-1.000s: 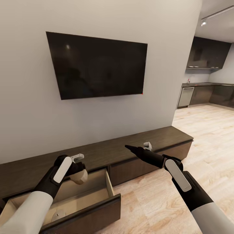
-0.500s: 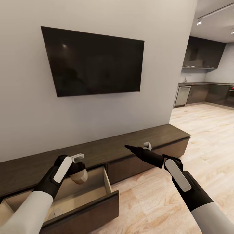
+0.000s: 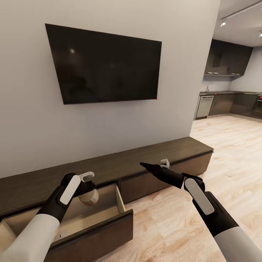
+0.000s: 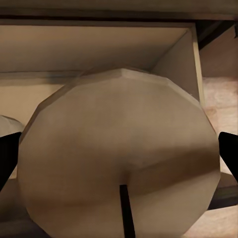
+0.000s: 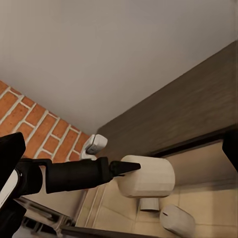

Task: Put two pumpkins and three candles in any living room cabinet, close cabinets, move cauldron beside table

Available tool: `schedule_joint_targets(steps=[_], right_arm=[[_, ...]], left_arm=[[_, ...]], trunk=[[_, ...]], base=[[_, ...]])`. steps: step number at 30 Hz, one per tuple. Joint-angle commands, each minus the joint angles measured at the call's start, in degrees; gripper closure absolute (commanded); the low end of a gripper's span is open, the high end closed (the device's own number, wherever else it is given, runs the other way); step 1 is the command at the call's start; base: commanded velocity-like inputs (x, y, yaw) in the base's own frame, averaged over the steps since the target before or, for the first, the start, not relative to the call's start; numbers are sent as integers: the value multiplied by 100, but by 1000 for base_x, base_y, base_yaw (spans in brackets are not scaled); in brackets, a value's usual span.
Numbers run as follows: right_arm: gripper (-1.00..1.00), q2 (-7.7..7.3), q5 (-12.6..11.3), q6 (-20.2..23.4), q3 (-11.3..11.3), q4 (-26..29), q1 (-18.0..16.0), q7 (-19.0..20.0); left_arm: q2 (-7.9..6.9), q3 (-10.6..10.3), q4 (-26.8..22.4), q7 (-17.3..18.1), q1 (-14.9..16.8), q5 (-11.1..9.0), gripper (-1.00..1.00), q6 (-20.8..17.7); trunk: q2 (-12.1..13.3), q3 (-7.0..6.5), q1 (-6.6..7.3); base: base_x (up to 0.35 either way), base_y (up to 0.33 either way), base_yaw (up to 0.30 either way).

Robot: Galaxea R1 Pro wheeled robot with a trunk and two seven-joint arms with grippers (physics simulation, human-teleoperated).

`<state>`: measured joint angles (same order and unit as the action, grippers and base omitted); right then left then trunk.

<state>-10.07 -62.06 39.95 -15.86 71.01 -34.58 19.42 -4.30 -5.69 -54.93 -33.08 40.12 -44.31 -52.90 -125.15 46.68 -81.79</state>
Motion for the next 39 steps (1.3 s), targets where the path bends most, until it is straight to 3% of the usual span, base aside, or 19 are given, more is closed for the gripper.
schedule_joint_targets(steps=[1, 23, 39], right_arm=[[-100, -4, -8, 13, -5, 0, -5, 9], [-100, -2, 1, 13, -5, -8, -5, 9], [-100, -4, -8, 13, -5, -8, -5, 18]], left_arm=[[-7, -20, -7, -58, 4, -60, 100, -1], [-6, -12, -45, -58, 4, -52, 100, 7], [-4, -14, -62, -58, 4, -60, 100, 8]], trunk=[[-44, 24, -22], [-927, 419, -505], [-927, 419, -505]], base=[[0, 0, 0], [0, 0, 0], [52, 0, 0]])
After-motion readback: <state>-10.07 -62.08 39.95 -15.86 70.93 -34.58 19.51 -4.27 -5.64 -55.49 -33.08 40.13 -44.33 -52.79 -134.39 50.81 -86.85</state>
